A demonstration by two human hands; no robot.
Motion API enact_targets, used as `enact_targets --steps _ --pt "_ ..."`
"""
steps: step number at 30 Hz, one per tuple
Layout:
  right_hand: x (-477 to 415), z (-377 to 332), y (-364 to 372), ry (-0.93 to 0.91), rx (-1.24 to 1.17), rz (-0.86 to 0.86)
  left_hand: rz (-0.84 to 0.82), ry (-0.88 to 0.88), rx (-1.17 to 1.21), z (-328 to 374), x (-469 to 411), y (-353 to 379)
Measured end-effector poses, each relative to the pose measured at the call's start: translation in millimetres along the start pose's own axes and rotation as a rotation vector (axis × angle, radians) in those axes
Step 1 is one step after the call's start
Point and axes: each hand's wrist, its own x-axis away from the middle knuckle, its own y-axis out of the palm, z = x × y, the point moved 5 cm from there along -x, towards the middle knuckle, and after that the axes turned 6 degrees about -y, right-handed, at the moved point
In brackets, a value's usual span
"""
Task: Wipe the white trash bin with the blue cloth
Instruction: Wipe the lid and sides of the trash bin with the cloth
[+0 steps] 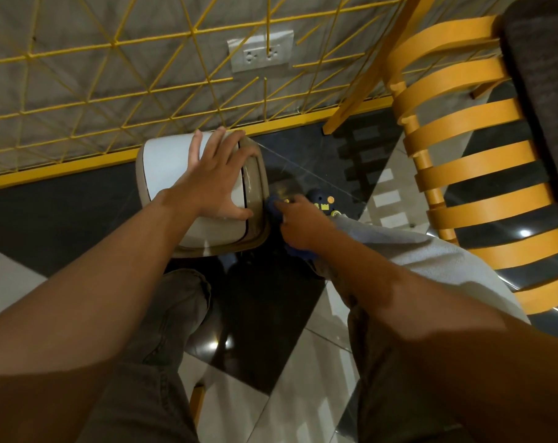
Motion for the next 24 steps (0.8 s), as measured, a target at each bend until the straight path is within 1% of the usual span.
enact_targets --steps 3,5,7,9,10,13,15,17,19,24 --pt "0.1 20.6 -0.9 0.189 -0.557 0.106 -0.012 0.045 0.000 2.7 5.4 3.2" --pt "4.0 23.8 10.0 0.298 -0.910 0.109 -0.003 0.025 -0.022 1.3 8.7 4.0" --pt "7.4 19.4 26.4 0.392 -1.236 0.079 0.052 -0.001 -0.074 -1.8 13.5 3.9" --pt "10.0 16.3 44.3 0.471 -1.447 0.028 0.088 -0.009 -0.090 -4.0 18.5 3.3" --pt "11.4 15.2 50.0 0.484 -1.507 0.012 0.083 -0.014 -0.082 -4.4 20.4 4.1" --pt "14.3 15.9 65.6 0.506 -1.578 -0.062 0.086 -0.021 -0.071 -2.3 22.9 4.6" --pt "12.9 14.4 70.5 0.473 -1.595 -0.092 0.089 -0.022 -0.063 -2.3 21.8 5.2" --pt "11.8 9.8 68.5 0.449 -1.497 -0.083 0.093 -0.032 -0.059 -4.4 20.1 6.3" --pt "8.3 7.6 66.1 0.413 -1.342 -0.034 0.084 -0.042 -0.030 -5.2 19.6 6.6" --pt "3.9 12.1 59.7 0.316 -1.079 0.082 0.094 -0.060 -0.008 -5.6 19.1 7.9"
